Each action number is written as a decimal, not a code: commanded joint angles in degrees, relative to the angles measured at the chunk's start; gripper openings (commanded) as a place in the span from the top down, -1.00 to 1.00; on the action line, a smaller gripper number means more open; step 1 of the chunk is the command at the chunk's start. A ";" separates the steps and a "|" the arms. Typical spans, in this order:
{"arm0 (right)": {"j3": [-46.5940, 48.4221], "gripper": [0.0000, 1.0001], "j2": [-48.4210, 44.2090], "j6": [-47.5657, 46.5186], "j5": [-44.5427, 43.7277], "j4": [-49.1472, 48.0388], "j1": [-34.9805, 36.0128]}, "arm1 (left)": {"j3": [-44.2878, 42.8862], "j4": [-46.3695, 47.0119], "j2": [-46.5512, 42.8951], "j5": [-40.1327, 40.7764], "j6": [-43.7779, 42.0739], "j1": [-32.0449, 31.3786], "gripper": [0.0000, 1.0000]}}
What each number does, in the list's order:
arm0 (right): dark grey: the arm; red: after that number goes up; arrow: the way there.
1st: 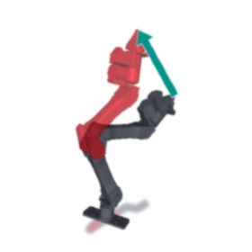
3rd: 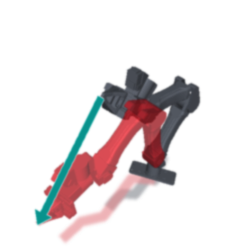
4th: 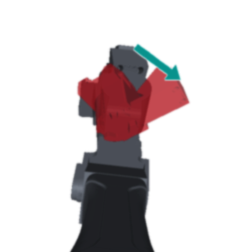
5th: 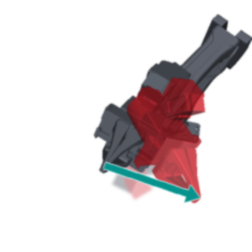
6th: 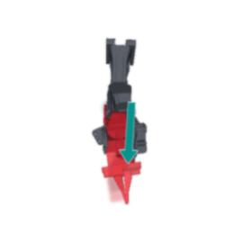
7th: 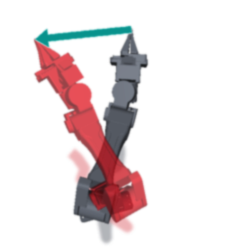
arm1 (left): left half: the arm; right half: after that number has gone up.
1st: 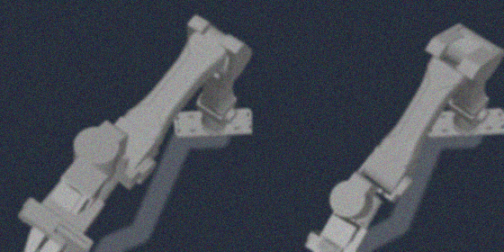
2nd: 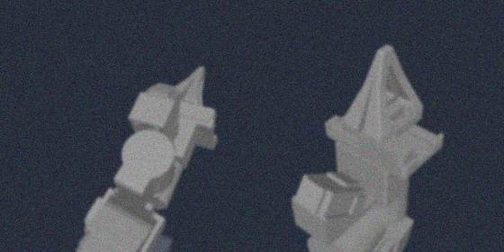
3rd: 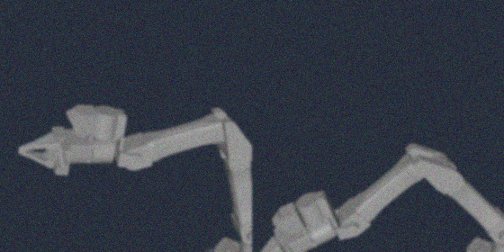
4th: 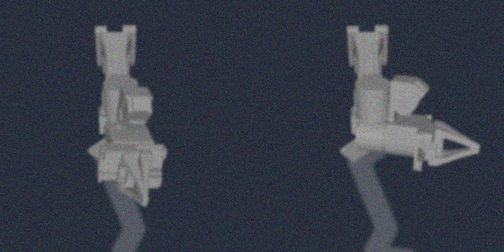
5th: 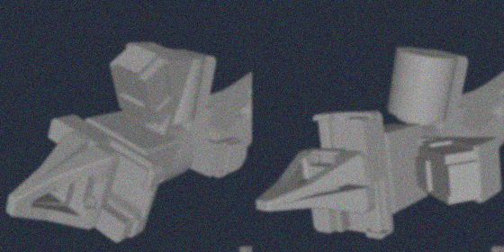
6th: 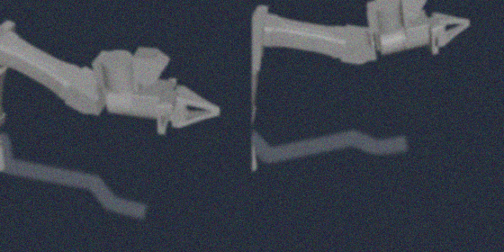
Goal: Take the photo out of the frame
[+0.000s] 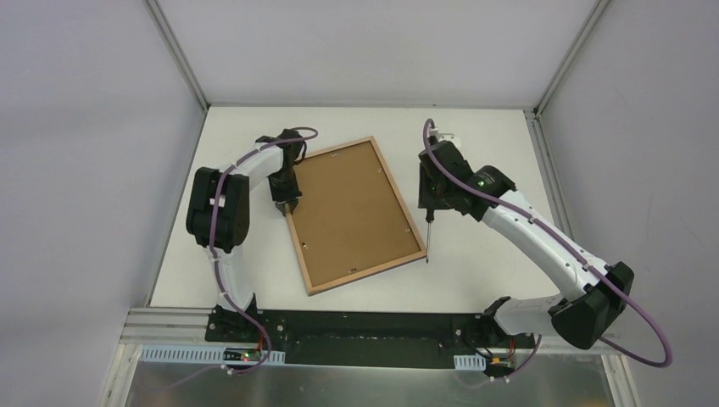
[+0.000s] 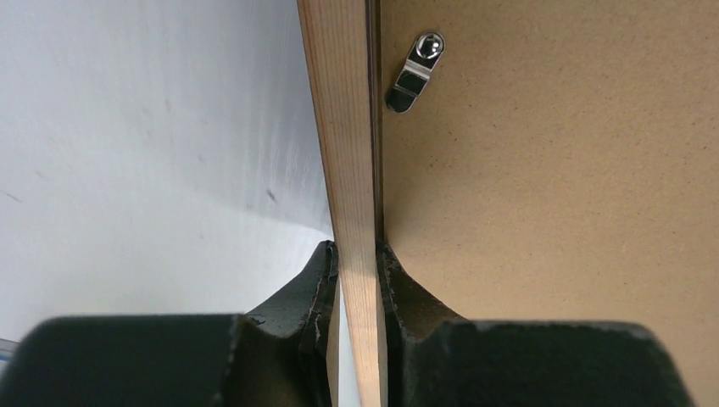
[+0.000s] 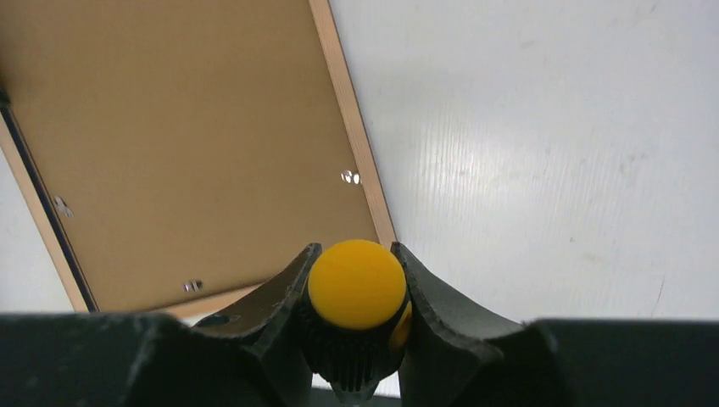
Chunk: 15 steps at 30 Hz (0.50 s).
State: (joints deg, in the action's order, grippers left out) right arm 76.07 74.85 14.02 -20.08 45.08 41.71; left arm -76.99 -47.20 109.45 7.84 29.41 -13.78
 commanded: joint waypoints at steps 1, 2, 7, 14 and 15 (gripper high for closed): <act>0.44 1.00 0.64 5.46 5.84 6.01 -1.32 | -6.43 -1.80 3.89 9.58 -10.74 0.25 1.00; 2.13 1.00 2.83 5.94 5.72 7.84 -1.75 | -7.79 -1.87 4.56 10.48 -11.73 0.25 1.00; 10.71 1.00 14.05 8.78 0.11 14.14 -2.32 | -11.18 -2.47 2.95 5.54 -11.34 0.74 0.13; 23.82 1.00 28.05 15.40 -9.18 19.46 -2.51 | -1.45 -2.03 -9.73 -9.23 -6.26 0.89 -0.23; 25.37 1.00 29.99 16.55 -10.42 19.96 -2.59 | 0.99 -1.67 -11.53 -11.78 -5.95 0.86 -0.24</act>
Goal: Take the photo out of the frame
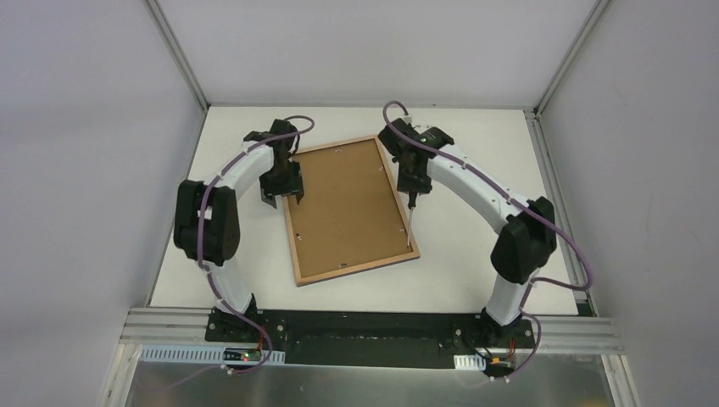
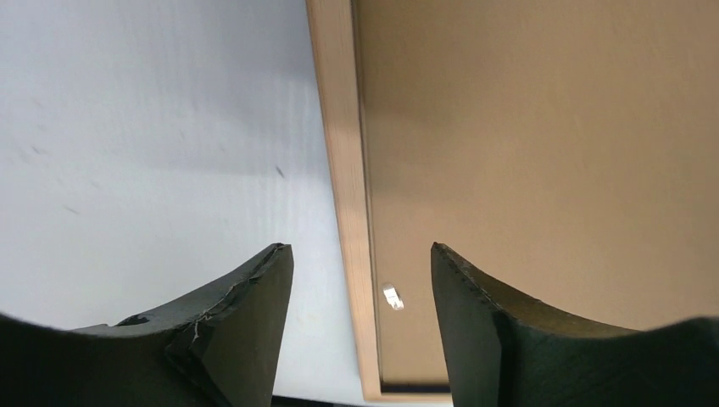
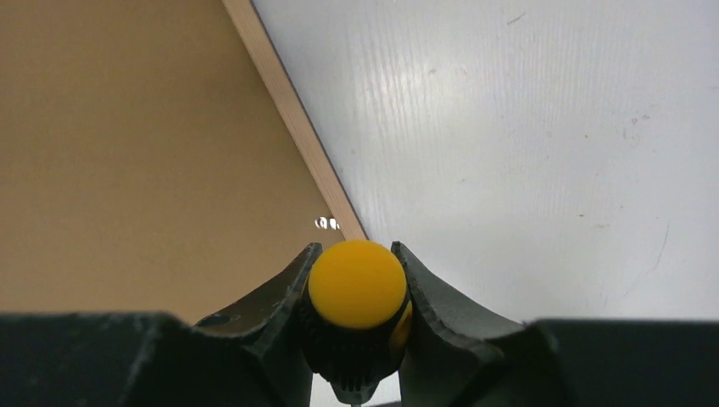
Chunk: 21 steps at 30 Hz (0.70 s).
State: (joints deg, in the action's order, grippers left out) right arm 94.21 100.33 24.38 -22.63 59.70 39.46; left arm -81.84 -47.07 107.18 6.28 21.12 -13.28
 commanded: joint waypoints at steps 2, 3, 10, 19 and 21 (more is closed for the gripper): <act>11.42 1.00 8.47 7.72 -9.63 6.09 -0.29 | 10.40 -0.65 -12.98 -13.79 3.40 0.35 -0.25; 12.63 1.00 9.86 8.39 -10.49 5.98 -0.34 | 12.65 -0.05 -14.71 -15.17 3.85 0.35 -0.25; 17.45 1.00 16.18 3.47 -15.38 0.57 -0.13 | 23.40 6.36 -20.57 -22.72 6.31 0.35 -0.18; 9.96 1.00 16.23 -6.50 -19.51 -12.22 1.47 | 30.14 8.14 -23.72 -18.69 8.19 -0.37 -0.16; 8.29 1.00 16.33 -9.54 -20.75 -15.27 2.21 | 31.46 8.25 -24.38 -18.82 8.93 -0.43 -0.18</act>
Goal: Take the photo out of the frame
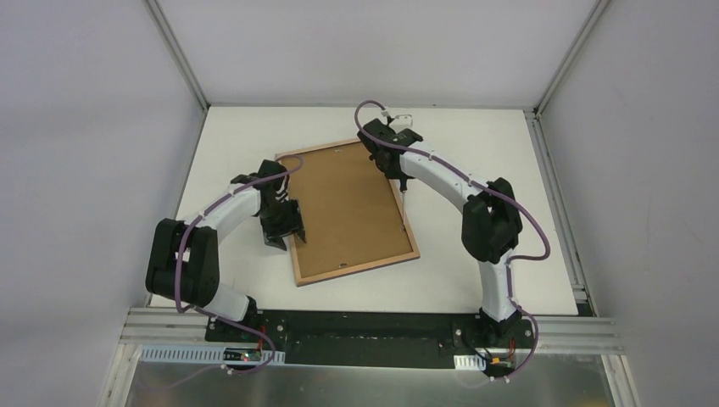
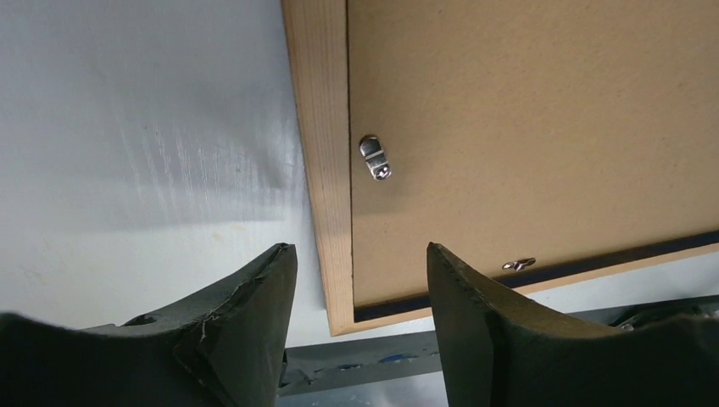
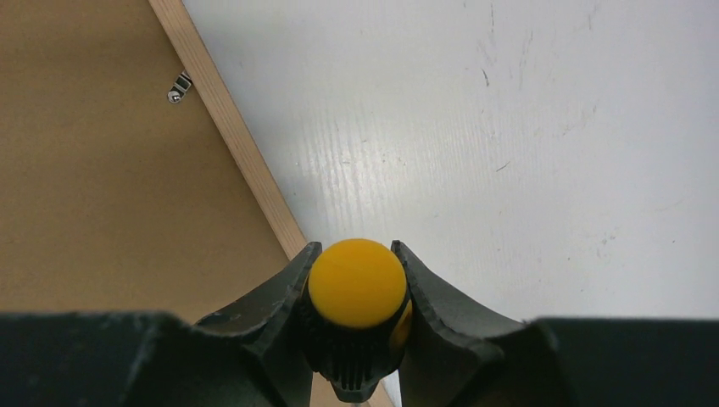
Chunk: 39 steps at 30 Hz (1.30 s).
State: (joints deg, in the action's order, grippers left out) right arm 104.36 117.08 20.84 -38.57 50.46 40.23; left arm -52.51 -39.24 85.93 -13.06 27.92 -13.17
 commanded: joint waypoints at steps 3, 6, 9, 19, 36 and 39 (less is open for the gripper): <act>-3.80 1.00 -0.29 -9.53 -6.57 -11.18 1.86 | 2.62 0.76 -2.68 1.54 1.78 -0.59 -0.18; -3.55 1.00 0.24 -11.64 -6.41 -13.44 2.21 | 2.66 1.83 -0.47 1.81 1.68 -0.64 -0.16; -3.46 1.00 1.12 -12.79 -6.62 -14.56 2.87 | 2.59 3.14 1.77 1.84 1.65 -0.63 -0.06; -5.11 1.00 2.72 -14.26 -8.42 -17.28 3.61 | 2.70 4.70 5.51 2.78 1.78 -0.63 0.75; -14.55 1.00 -0.21 -14.73 -8.60 -17.78 5.94 | 3.50 4.70 5.83 7.05 5.12 -0.56 1.00; -13.91 1.00 -1.34 -13.19 -7.65 -16.77 5.83 | 3.48 4.66 5.94 6.86 5.08 -0.55 1.00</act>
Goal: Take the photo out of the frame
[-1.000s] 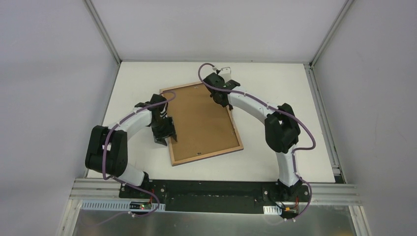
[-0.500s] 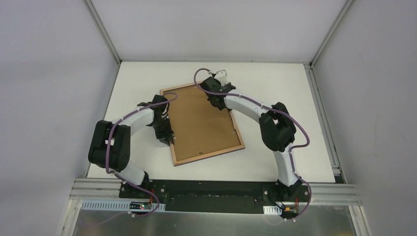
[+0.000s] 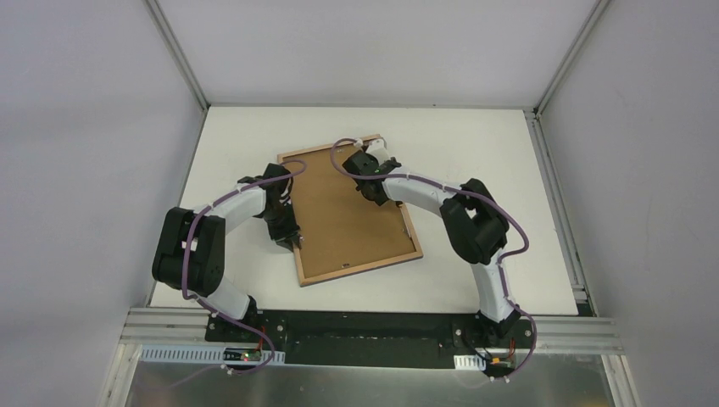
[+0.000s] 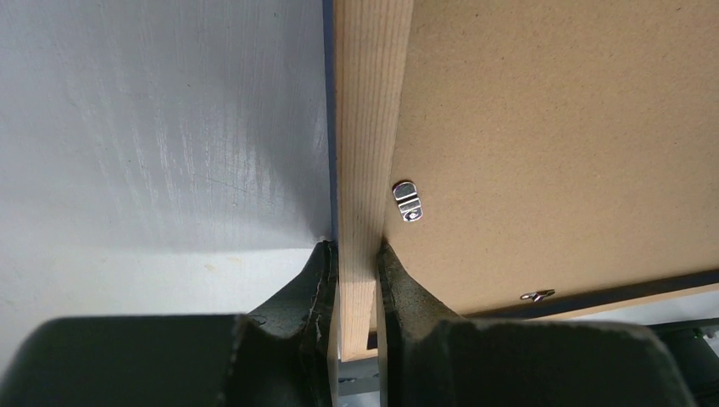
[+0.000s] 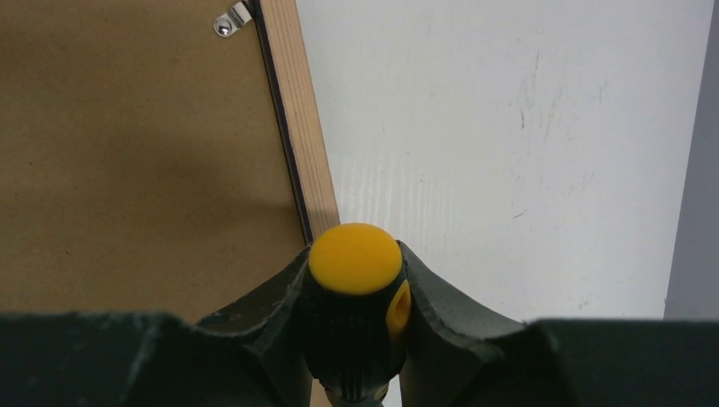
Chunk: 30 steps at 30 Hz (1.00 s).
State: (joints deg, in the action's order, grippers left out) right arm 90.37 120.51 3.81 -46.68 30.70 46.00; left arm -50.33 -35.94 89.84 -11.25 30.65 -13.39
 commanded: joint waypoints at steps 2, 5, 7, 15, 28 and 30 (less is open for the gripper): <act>1.48 1.00 -6.12 3.84 0.88 3.08 -0.14 | 1.36 1.40 2.08 4.76 2.26 -0.37 1.00; 5.23 1.00 -7.89 4.86 1.72 4.62 -1.27 | 1.26 1.40 2.01 4.44 1.98 -0.31 1.00; 6.34 1.00 -9.24 5.41 3.80 3.11 -2.47 | 1.22 1.40 1.97 3.95 1.68 -0.31 1.00; 14.94 1.00 -3.42 -1.39 5.10 -5.93 -5.55 | 3.36 1.31 1.29 0.15 1.38 -1.06 1.00; 28.07 1.00 9.36 -12.45 5.07 -15.77 -6.47 | 8.69 -1.41 -6.68 -0.80 3.13 -5.06 1.00; 28.84 1.00 10.17 -14.29 5.61 -17.67 -6.65 | 9.20 -2.68 -7.95 -1.03 3.66 -5.24 1.00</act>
State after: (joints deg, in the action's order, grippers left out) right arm 114.72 129.91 -6.09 -41.08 18.76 39.75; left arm -44.31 -32.95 83.37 -12.10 33.58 -17.69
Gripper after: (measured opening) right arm 0.358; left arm 0.144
